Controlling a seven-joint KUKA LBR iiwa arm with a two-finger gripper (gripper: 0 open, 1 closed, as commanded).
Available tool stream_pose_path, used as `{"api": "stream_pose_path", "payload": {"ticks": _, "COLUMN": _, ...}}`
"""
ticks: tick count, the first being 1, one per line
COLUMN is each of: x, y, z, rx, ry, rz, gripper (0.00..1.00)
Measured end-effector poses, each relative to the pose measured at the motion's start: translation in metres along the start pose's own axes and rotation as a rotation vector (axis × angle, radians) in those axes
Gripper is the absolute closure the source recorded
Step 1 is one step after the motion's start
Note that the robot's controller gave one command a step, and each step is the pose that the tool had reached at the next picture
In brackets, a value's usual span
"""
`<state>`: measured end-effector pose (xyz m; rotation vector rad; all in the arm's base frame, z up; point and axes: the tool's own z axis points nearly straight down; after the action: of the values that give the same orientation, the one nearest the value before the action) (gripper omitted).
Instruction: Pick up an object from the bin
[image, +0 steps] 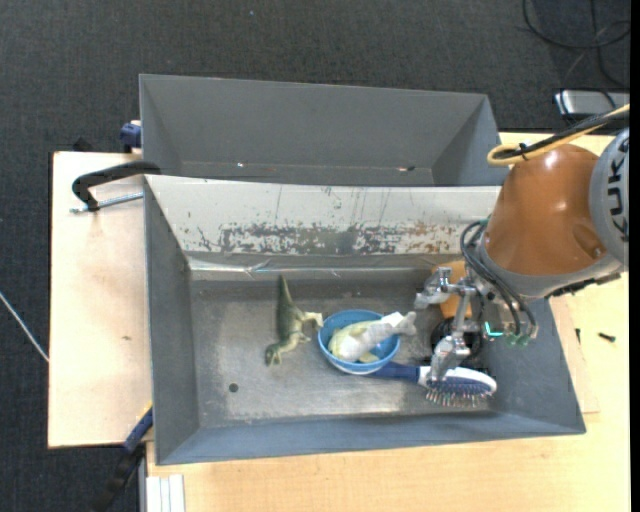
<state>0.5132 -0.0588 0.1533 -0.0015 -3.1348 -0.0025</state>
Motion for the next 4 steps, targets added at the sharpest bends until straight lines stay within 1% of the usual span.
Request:
{"api": "stream_pose_path", "payload": {"ticks": 1, "x": -0.025, "y": 0.018, "z": 0.060, "rx": 0.005, "ry": -0.020, "rz": 0.364, "gripper": 0.00}}
{"api": "stream_pose_path", "payload": {"ticks": 2, "x": -0.021, "y": 0.023, "z": 0.067, "rx": 0.000, "ry": -0.007, "rz": 0.361, "gripper": 1.00}}
{"api": "stream_pose_path", "payload": {"ticks": 3, "x": -0.037, "y": 0.015, "z": -0.046, "rx": -0.001, "ry": -0.022, "rz": 0.326, "gripper": 1.00}}
{"api": "stream_pose_path", "payload": {"ticks": 4, "x": -0.032, "y": 0.023, "z": 0.060, "rx": 0.003, "ry": -0.009, "rz": 0.076, "gripper": 1.00}}
